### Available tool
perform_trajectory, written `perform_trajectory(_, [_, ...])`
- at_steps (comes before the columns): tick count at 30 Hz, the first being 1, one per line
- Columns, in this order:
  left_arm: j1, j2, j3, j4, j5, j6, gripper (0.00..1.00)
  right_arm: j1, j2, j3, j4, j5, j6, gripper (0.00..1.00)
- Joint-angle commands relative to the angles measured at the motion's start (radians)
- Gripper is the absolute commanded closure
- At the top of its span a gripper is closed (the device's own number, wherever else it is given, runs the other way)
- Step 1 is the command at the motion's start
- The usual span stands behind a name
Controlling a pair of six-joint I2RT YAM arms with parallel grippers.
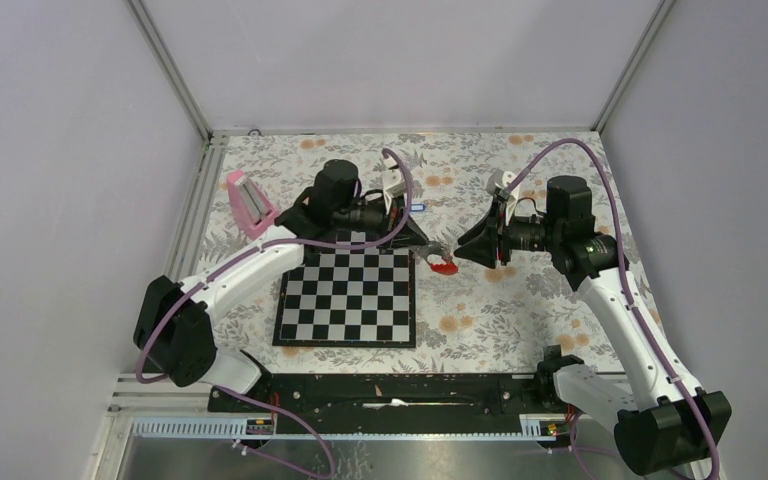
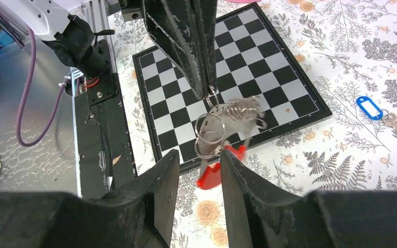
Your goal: Put the keys on the keyring
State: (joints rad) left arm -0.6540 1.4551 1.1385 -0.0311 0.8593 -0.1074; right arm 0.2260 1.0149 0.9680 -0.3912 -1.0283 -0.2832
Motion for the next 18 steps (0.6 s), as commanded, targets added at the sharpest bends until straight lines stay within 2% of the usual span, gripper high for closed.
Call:
perform_trajectory(1, [-0.004,-0.044,-0.010,0.118,0.158,0.265,1.00,-0.005,-0.004,0.027,-0.004,0.000,-0.054,0.58])
perform_trajectory(8, [-0.004,-0.058,-0.043,-0.003,0.295,0.618,1.00,-0.004,0.006,0.005,0.040,-0.059,-0.088,0.56])
perform_trajectory(11, [-0.004,-0.066,-0.053,-0.033,0.307,0.681,1.00,-0.004,0.008,-0.008,0.057,-0.095,-0.092,0.55])
perform_trajectory(18, [-0.007,-0.072,-0.081,-0.035,0.321,0.705,1.00,0.025,0.027,-0.041,0.089,-0.087,-0.094,0.56])
